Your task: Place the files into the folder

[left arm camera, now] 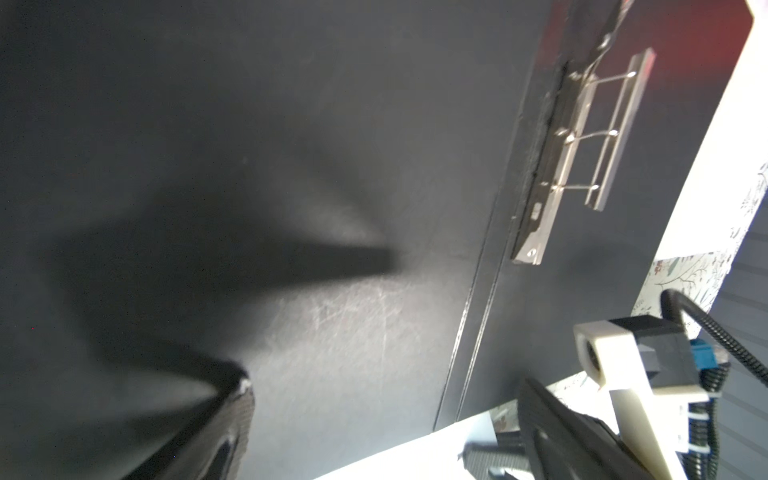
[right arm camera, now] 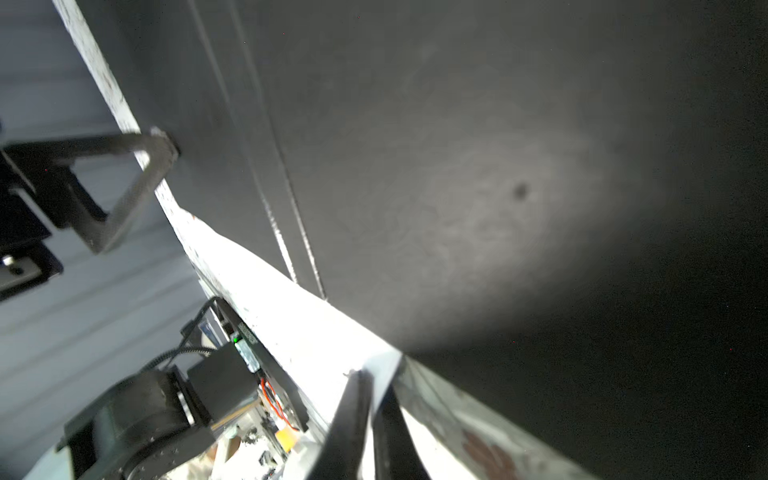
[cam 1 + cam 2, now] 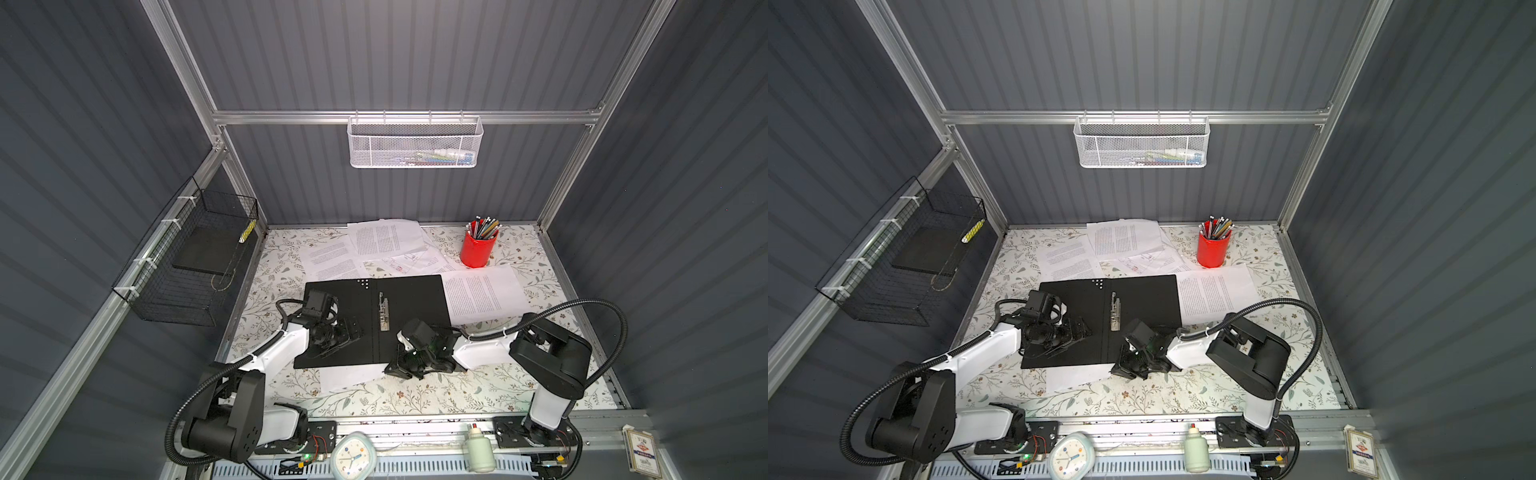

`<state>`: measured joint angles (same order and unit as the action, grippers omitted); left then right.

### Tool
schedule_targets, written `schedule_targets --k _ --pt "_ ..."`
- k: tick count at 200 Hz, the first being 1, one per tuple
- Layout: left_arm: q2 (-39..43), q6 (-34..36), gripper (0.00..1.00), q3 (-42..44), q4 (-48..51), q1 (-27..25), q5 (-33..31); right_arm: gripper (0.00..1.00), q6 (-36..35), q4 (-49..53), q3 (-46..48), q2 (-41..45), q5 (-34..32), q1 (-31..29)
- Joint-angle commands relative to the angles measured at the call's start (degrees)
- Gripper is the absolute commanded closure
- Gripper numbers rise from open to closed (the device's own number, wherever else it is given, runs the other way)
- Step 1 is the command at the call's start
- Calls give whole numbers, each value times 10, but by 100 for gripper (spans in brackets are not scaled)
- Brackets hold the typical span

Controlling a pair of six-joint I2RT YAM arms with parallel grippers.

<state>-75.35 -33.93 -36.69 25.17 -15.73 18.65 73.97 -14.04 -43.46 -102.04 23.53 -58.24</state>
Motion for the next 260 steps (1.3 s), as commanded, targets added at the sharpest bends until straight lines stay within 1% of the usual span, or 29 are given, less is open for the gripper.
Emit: schedule_targets --k 1,19,43,64,103,131,149,170,197,201,231,247,260 --pt "-4 -1 0 -25 77 3 -2 95 8 31 3 31 -19 -7" --pt "-2 9 0 -67 89 3 -2 97 4 75 -12 61 -21 -8" --pt "-24 20 0 -113 98 3 -13 100 10 125 -29 102 -18 -8" --pt "-42 22 0 -146 94 3 -12 100 5 172 -48 142 -23 -7" --pt "-75 29 0 -226 112 3 -25 100 11 209 -75 207 0 -1" --pt "-100 43 0 -270 124 3 -33 100 3 251 -88 278 -21 0" --pt "-108 50 0 -290 127 4 -34 100 -25 290 -115 311 -34 10" --pt "-110 54 0 -320 137 10 -31 100 -59 324 -147 335 -28 46" --pt "-103 53 0 -363 147 16 -33 100 -104 359 -197 343 2 124" --pt "-101 52 0 -369 149 17 -36 100 -111 378 -206 344 6 136" --pt "-95 60 0 -393 155 23 -51 100 -178 435 -293 323 36 226" --pt "-97 62 0 -400 161 33 -50 100 -198 440 -327 302 72 277" --pt "-98 62 0 -402 160 38 -50 100 -216 451 -362 279 86 311"
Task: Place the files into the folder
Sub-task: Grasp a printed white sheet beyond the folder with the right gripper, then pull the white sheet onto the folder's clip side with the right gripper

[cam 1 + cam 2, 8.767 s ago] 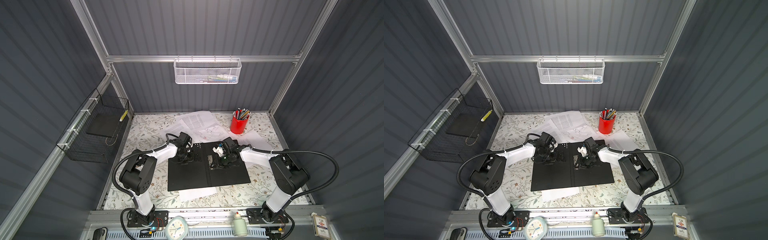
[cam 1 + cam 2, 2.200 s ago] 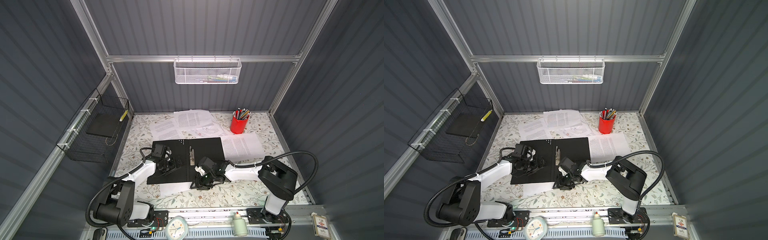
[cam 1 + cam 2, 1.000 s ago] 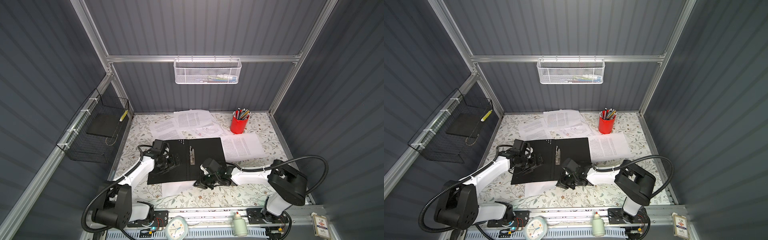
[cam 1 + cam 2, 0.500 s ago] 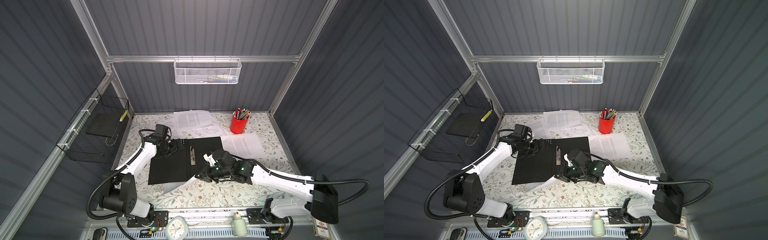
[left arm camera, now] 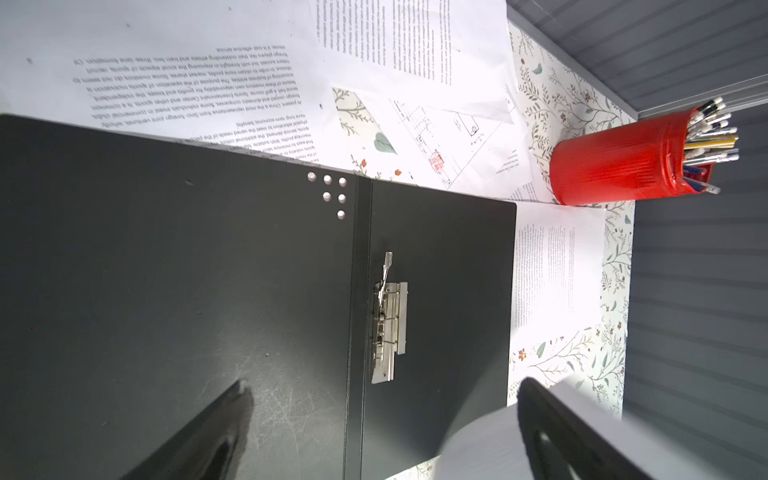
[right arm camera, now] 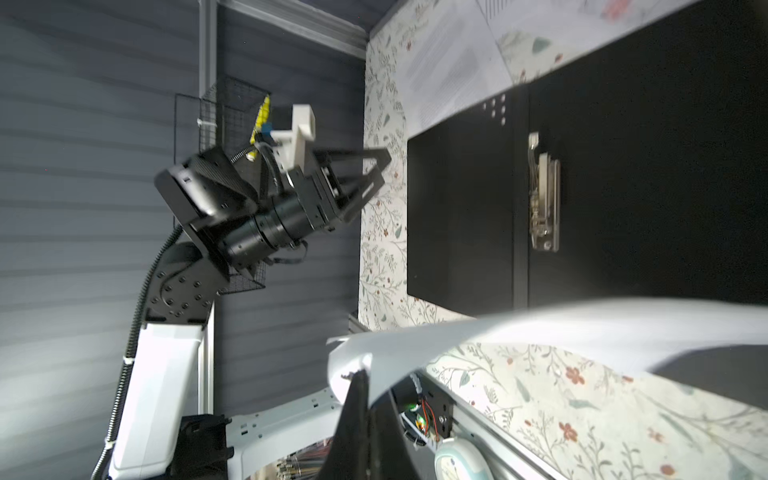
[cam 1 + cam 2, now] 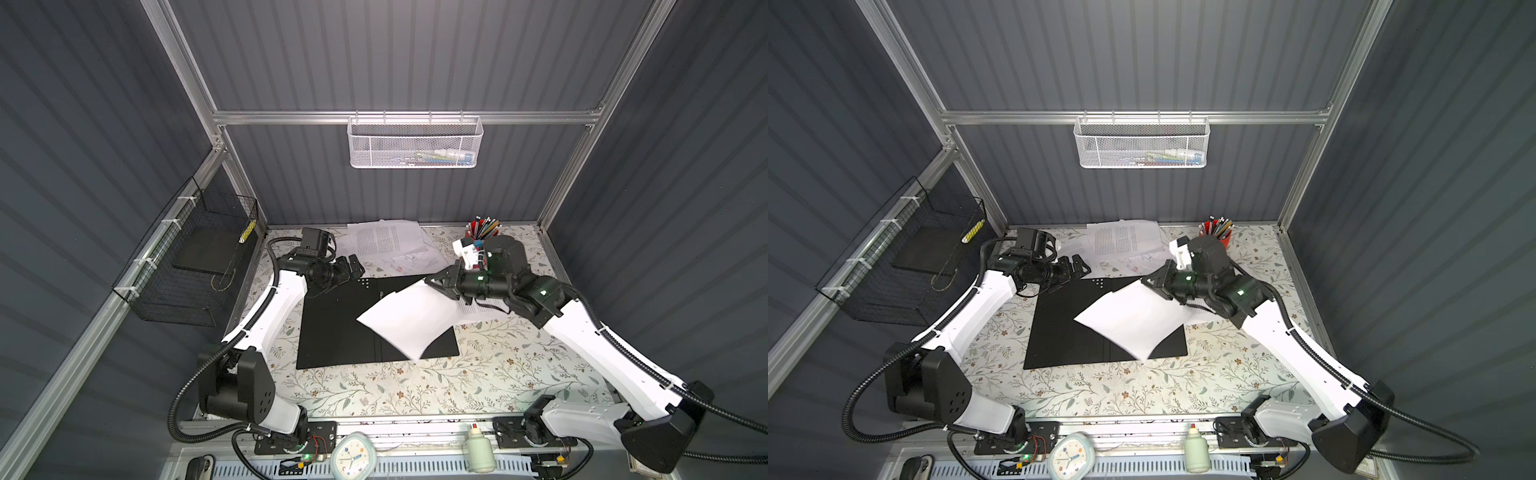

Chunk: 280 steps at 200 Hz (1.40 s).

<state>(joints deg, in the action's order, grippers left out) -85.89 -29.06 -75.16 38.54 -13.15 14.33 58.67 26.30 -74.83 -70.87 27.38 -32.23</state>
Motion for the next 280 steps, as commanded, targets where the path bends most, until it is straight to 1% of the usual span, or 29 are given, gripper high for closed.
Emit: schedule_targets --k 1,31,50,61,79,95,128,163,184,211,237,280 --pt "7 14 0 -17 26 12 -6 100 -65 48 -51 -34 48 53" --pt "-6 12 0 -16 19 13 -9 100 -100 54 -130 -100 80 100" --pt "-17 13 0 -11 14 13 -11 100 -117 43 -171 -136 110 103" --pt "-22 13 0 -5 11 13 -14 100 -125 36 -187 -150 138 103" --pt "-25 12 0 7 4 14 -11 100 -143 23 -179 -150 157 102" --pt "-22 10 0 19 -1 13 -13 100 -163 12 -132 -130 162 103" --pt "-26 11 0 39 -7 13 -11 100 -173 -57 39 -66 183 108" --pt "-37 19 0 47 -2 14 -5 100 -177 -57 194 12 142 114" --pt "-43 21 0 51 -5 13 3 100 -174 -64 276 24 117 123" --pt "-49 23 0 59 -8 13 12 100 -177 -82 332 16 75 128" --pt "-50 29 0 66 -6 13 15 100 -167 -111 360 -4 57 130" --pt "-41 31 0 82 -5 14 16 100 -160 -143 371 -39 66 131"
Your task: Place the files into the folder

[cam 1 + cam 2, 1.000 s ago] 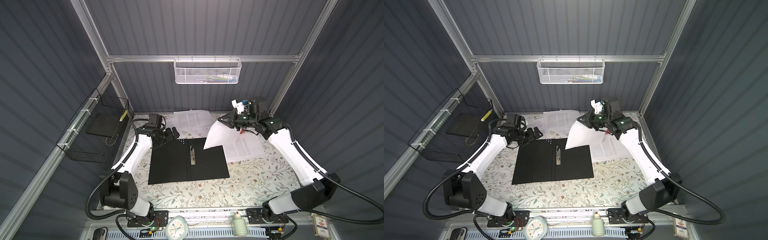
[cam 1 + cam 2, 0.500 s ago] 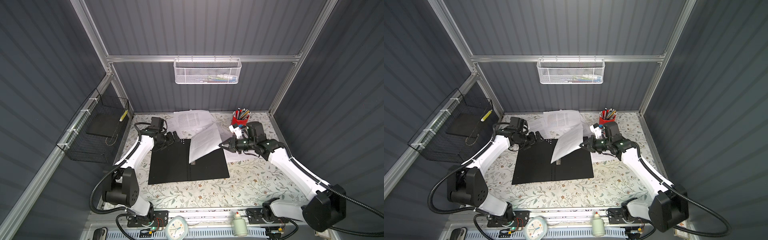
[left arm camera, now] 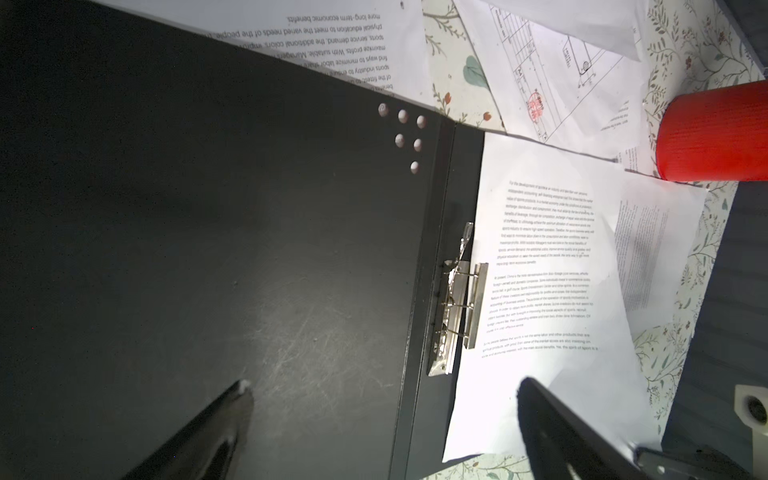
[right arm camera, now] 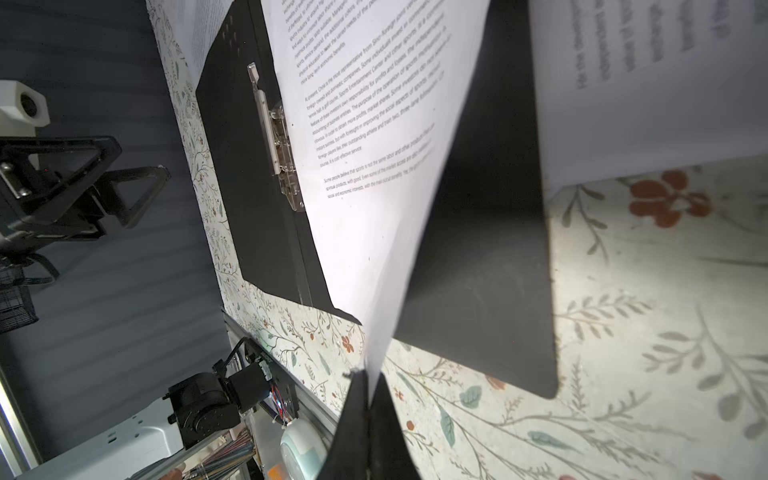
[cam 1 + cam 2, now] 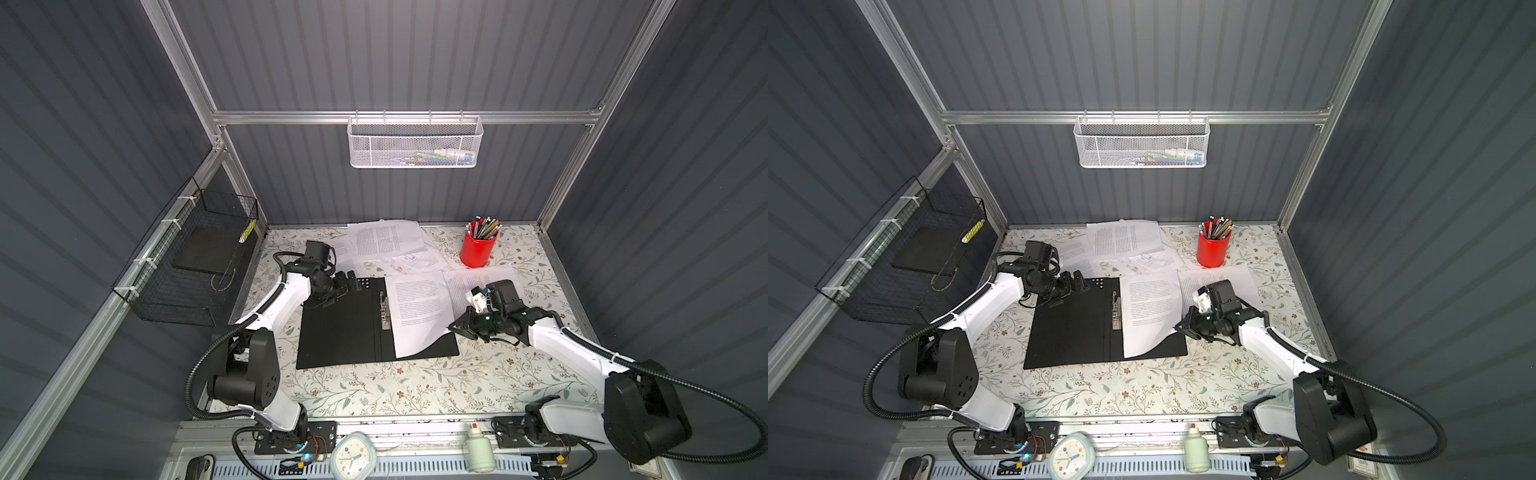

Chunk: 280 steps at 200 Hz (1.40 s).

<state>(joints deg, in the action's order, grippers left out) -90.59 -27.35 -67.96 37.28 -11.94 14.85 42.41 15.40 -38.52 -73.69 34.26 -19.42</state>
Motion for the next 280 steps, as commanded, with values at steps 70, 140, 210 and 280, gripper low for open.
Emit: schedule_targets --k 70,140,210,280 --pt "1 15 0 25 1 2 11 100 37 -71 31 -19 44 2" --pt "3 16 0 29 -2 2 16 100 29 -54 31 -21 36 1" --pt "-6 17 0 29 -6 2 19 100 45 -77 56 -19 33 -4" --pt "-6 17 0 30 -8 1 21 100 39 -82 56 -30 39 -5"
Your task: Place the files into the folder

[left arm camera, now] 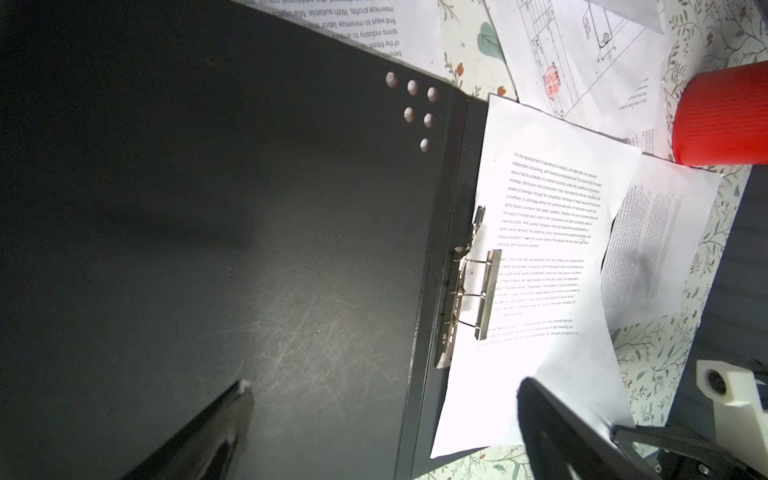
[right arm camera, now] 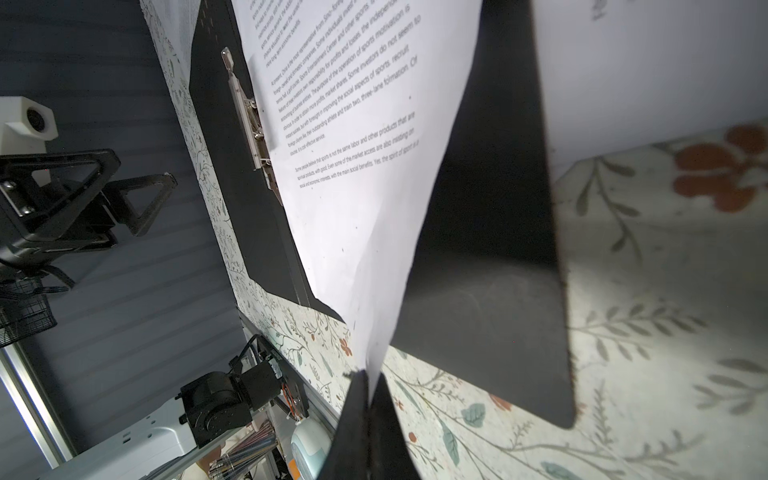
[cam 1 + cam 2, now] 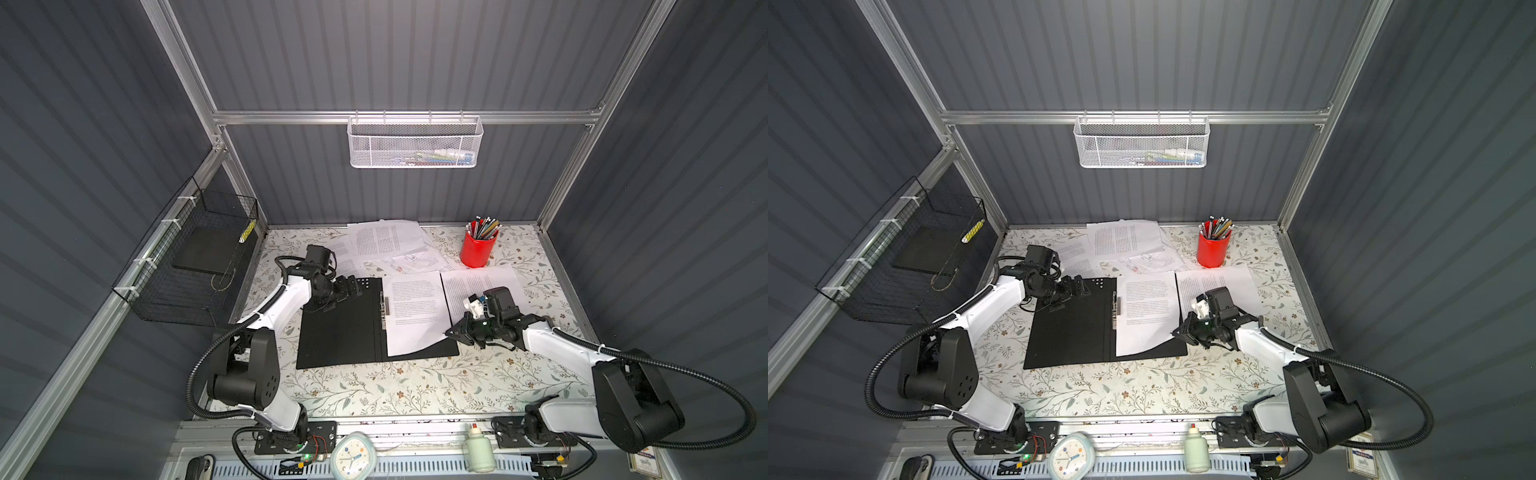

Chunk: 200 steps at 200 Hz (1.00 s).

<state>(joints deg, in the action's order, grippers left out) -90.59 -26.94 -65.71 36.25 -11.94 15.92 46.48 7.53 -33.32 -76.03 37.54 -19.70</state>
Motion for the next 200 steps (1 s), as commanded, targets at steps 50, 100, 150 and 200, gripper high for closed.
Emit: schedule_targets --k 50,100,150,200 --pt "-10 12 0 5 2 2 12 95 1 -13 14 -7 9 -2" --pt "-12 11 0 0 1 2 16 73 4 -18 21 -8 11 -2" --pt "-14 10 0 -7 0 2 17 44 3 6 17 -15 -8 -1" --pt "-16 8 0 -13 -2 2 18 26 -20 78 -5 -19 -61 -1"
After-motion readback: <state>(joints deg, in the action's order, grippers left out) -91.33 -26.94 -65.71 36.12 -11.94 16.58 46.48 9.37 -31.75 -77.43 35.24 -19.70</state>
